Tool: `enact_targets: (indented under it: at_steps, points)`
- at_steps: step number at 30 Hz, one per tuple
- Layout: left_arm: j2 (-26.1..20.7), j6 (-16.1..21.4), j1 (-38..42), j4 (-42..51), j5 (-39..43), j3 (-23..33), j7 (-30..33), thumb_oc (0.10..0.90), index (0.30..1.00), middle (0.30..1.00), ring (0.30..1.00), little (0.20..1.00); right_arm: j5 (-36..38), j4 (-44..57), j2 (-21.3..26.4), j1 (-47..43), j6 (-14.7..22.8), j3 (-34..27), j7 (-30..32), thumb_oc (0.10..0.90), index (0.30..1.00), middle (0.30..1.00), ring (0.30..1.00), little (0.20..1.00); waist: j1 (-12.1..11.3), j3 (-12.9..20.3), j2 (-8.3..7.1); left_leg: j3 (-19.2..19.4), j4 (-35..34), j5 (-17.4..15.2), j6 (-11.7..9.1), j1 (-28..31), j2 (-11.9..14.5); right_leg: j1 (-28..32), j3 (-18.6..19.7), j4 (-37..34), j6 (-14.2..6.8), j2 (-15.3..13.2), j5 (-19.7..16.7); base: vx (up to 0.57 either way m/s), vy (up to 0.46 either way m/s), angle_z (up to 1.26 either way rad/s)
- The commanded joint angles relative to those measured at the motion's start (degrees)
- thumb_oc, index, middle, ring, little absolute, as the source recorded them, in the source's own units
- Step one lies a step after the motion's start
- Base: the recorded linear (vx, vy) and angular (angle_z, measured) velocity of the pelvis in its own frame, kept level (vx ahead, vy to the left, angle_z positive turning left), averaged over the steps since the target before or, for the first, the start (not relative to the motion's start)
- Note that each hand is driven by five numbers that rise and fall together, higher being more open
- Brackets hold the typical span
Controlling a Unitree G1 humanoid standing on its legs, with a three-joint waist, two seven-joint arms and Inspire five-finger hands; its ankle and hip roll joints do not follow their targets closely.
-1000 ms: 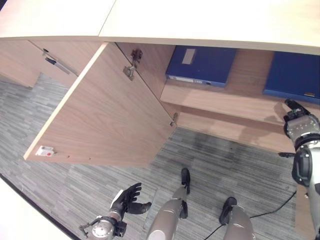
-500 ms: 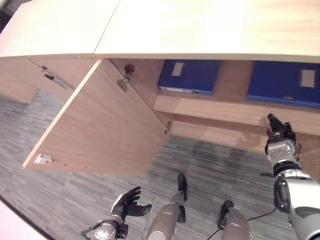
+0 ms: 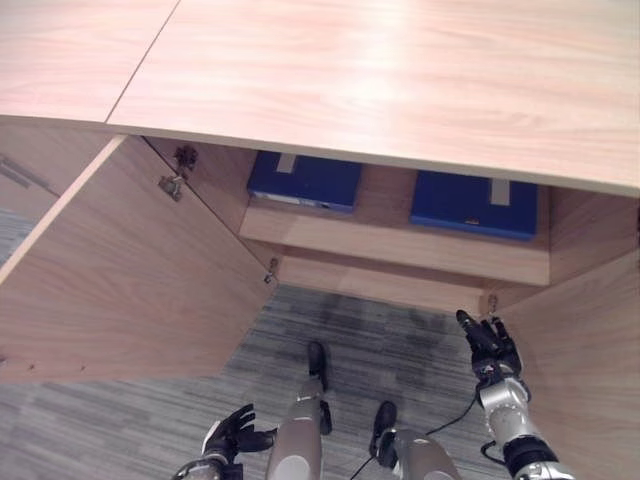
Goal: Put the empty folder in the office cabinet
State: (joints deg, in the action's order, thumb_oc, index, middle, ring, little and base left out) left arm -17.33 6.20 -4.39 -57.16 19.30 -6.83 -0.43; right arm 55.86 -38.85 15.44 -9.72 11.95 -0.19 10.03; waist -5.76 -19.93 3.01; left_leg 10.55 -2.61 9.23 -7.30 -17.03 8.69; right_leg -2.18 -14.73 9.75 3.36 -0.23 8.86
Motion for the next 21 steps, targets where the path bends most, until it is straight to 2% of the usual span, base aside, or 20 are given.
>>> enact_targets:
  at_steps: [1, 2, 3, 5, 6, 7, 8, 9, 10, 11, 12, 14, 15, 16, 17, 19, 21]
  points:
    - [-2.02, 1.96, -2.95, 2.91, -2.98, 1.96, 1.11, 0.800, 0.900, 0.900, 0.900, 0.900, -6.56, 6.30, 2.50, -2.00, 1.69, 1.82, -4.25, 0.800, 0.900, 0.900, 0.900, 0.900, -0.48, 5.42, -0.59, 1.02, -0.71, 3.48, 0.35, 1.10, 0.83, 6.06, 1.05, -5.23, -6.85, -1.56, 6.32, 0.39, 0.174, -0.48]
    - [-2.33, 2.00, -3.69, 2.87, -3.37, 2.74, 1.09, 0.800, 0.900, 0.900, 0.900, 0.900, -8.86, 6.51, 1.80, -1.06, 0.62, 2.42, -4.36, 0.800, 0.900, 0.900, 0.900, 0.900, -0.81, 7.04, -2.13, 3.18, -1.34, 2.79, 1.03, 2.04, 0.32, 6.78, 1.36, -5.59, -7.56, -2.06, 6.06, 0.29, 0.133, -0.40]
    - [-2.34, 2.00, -3.71, 2.87, -3.37, 2.74, 1.08, 0.800, 0.900, 0.900, 0.900, 0.900, -8.87, 6.54, 1.78, -1.03, 0.61, 2.42, -4.35, 0.800, 0.900, 0.900, 0.900, 0.900, -0.86, 7.06, -2.16, 3.24, -1.34, 2.77, 1.04, 2.05, 0.31, 6.77, 1.41, -5.59, -7.57, -2.09, 6.07, 0.28, 0.138, -0.38]
    - [-2.77, 1.89, -3.96, 2.75, -4.29, 3.07, 0.75, 0.800, 0.900, 0.900, 0.900, 0.900, -10.01, 6.04, 0.84, -0.11, 0.31, 2.84, -4.81, 0.800, 0.900, 0.900, 0.900, 0.900, -1.28, 8.02, -3.47, 4.76, -1.64, 1.21, 2.07, 3.87, -0.07, 6.24, 1.23, -3.03, -8.93, -2.87, 5.70, 0.20, 0.101, -0.44]
    - [-3.03, 1.93, -3.92, 2.82, -4.48, 2.95, 0.61, 0.800, 0.900, 0.900, 0.900, 0.900, -10.03, 5.10, 0.17, -0.23, 0.14, 2.99, -4.98, 0.800, 0.900, 0.900, 0.900, 0.900, -1.45, 8.15, -3.93, 5.44, -1.73, 0.12, 2.64, 4.98, -0.40, 5.16, 1.07, 0.30, -10.13, -3.30, 5.36, 0.22, 0.183, -0.39]
    - [-3.75, 1.81, -3.62, 2.92, -4.24, 3.13, 1.05, 0.800, 0.900, 0.900, 0.900, 0.900, -10.46, 3.60, -0.96, -1.55, -0.65, 3.63, -4.65, 0.800, 0.900, 0.900, 0.900, 0.900, -1.21, 7.56, -4.10, 6.06, -1.76, -2.49, 4.30, 7.52, -0.72, -0.19, 0.55, 11.55, -14.64, -5.06, 1.41, 0.13, 0.147, -0.24]
    - [-3.76, 1.81, -3.61, 2.91, -4.24, 3.14, 1.05, 0.800, 0.900, 0.900, 0.900, 0.900, -10.46, 3.59, -0.97, -1.57, -0.65, 3.63, -4.65, 0.800, 0.900, 0.900, 0.900, 0.900, -1.27, 7.60, -4.19, 6.16, -1.75, -2.51, 4.34, 7.47, -0.79, -0.38, 0.65, 11.78, -14.68, -5.17, 1.51, 0.11, 0.167, -0.41]
    - [-3.99, 1.78, -3.72, 3.46, -4.04, 3.01, 1.08, 0.800, 0.900, 0.900, 0.900, 0.900, -11.03, 3.45, -1.63, -1.87, -1.11, 3.85, -4.55, 0.800, 0.900, 0.900, 0.900, 0.900, -1.22, 6.95, -4.03, 6.65, -1.90, -3.40, 5.13, 9.15, -0.84, -2.91, 0.19, 17.16, -16.81, -6.58, -1.00, 0.07, 0.112, -0.47]
    - [-4.36, 1.96, -3.77, 3.90, -4.43, 2.61, 1.15, 0.800, 0.900, 0.900, 0.900, 0.900, -11.20, 3.10, -2.02, -1.97, -1.22, 3.76, -4.54, 0.800, 0.900, 0.900, 0.900, 0.900, -0.76, 6.79, -3.53, 6.56, -1.99, -4.05, 5.72, 10.19, -0.96, -4.82, -0.23, 21.18, -17.84, -7.25, -2.39, 0.07, 0.110, -0.47]
    - [-4.36, 1.96, -3.77, 3.90, -4.43, 2.61, 1.15, 0.800, 0.900, 0.900, 0.900, 0.900, -11.20, 3.10, -2.02, -1.97, -1.22, 3.76, -4.54, 0.800, 0.900, 0.900, 0.900, 0.900, -0.76, 6.79, -3.54, 6.57, -1.99, -4.05, 5.73, 10.18, -0.96, -4.83, -0.22, 21.19, -17.84, -7.26, -2.38, 0.07, 0.126, -0.09]
    - [-5.02, 2.11, -3.74, 5.01, -4.66, 2.14, 1.42, 0.800, 0.900, 0.900, 0.900, 0.900, -11.07, 2.18, -2.97, -3.08, -1.29, 3.61, -4.10, 0.800, 0.900, 0.900, 0.900, 0.900, -0.69, 5.69, -2.57, 7.41, -2.28, -5.24, 6.14, 12.38, -0.67, -8.46, -0.99, 24.08, -18.37, -9.39, -3.65, 0.07, 0.106, -0.07]
    - [-5.48, 2.28, -3.26, 5.57, -4.47, 2.30, 1.25, 0.800, 0.900, 0.900, 0.900, 0.900, -10.96, 1.90, -3.26, -3.15, -1.32, 3.39, -3.94, 0.800, 0.900, 0.900, 0.900, 0.900, -0.86, 5.54, -2.47, 6.55, -2.27, -7.52, 5.51, 13.89, -1.76, -7.77, -3.24, 16.41, -17.02, -13.32, -0.79, 0.17, 0.051, -0.29]
    - [-5.76, 2.49, -2.82, 5.85, -4.33, 2.26, 1.20, 0.800, 0.900, 0.900, 0.900, 0.900, -11.26, 2.51, -2.89, -2.85, -1.18, 3.36, -4.06, 0.800, 0.900, 0.900, 0.900, 0.900, -0.88, 5.43, -2.35, 6.11, -2.20, -7.62, 5.06, 14.05, -1.94, -7.54, -3.74, 10.75, -15.76, -13.95, -1.20, 0.18, -0.058, -0.39]
    - [-5.91, 2.46, -2.34, 5.81, -3.98, 2.50, 1.43, 0.800, 0.900, 0.900, 0.900, 0.900, -12.62, 3.52, -2.26, -2.73, -0.54, 3.13, -3.42, 0.527, 0.491, 0.491, 0.491, 0.491, -0.59, 5.48, -2.20, 5.93, -2.27, -7.89, 4.60, 14.41, -1.98, -7.89, -3.21, 4.77, -14.79, -14.31, -2.55, 0.04, -0.091, -0.23]
    - [-5.83, 2.65, -1.61, 5.89, -4.40, 2.30, 1.24, 0.800, 0.900, 0.900, 0.900, 0.900, -13.45, 3.46, -1.59, -2.32, -0.86, 2.11, -2.45, 0.400, 0.300, 0.300, 0.300, 0.300, 0.09, 5.55, -2.13, 5.27, -2.00, -7.10, 4.75, 13.61, -2.23, -7.80, -0.99, 0.42, -14.27, -13.34, -4.33, 0.07, -0.077, 0.00]
    - [-5.31, 3.00, -1.26, 5.01, -5.42, 2.32, 1.39, 0.800, 0.900, 0.900, 0.900, 0.900, -16.05, 2.34, -0.78, -1.79, -0.65, 1.32, -1.14, 0.400, 0.300, 0.300, 0.300, 0.300, 0.38, 6.74, -2.92, 4.79, -1.46, -8.13, 5.00, 14.33, -3.41, -5.07, 0.28, -4.95, -14.50, -12.91, -6.14, 0.12, -0.055, 0.40]
    - [-4.67, 2.97, -1.71, 4.37, -5.88, 2.61, 1.27, 0.800, 0.900, 0.900, 0.900, 0.900, -18.89, 2.80, 0.46, -1.20, -0.84, 0.89, -0.02, 0.400, 0.300, 0.300, 0.300, 0.300, 0.44, 8.00, -2.96, 4.44, -0.98, -8.31, 4.87, 14.63, -3.75, -2.60, -0.56, -7.24, -14.65, -12.90, -7.26, 0.14, -0.047, 0.85]
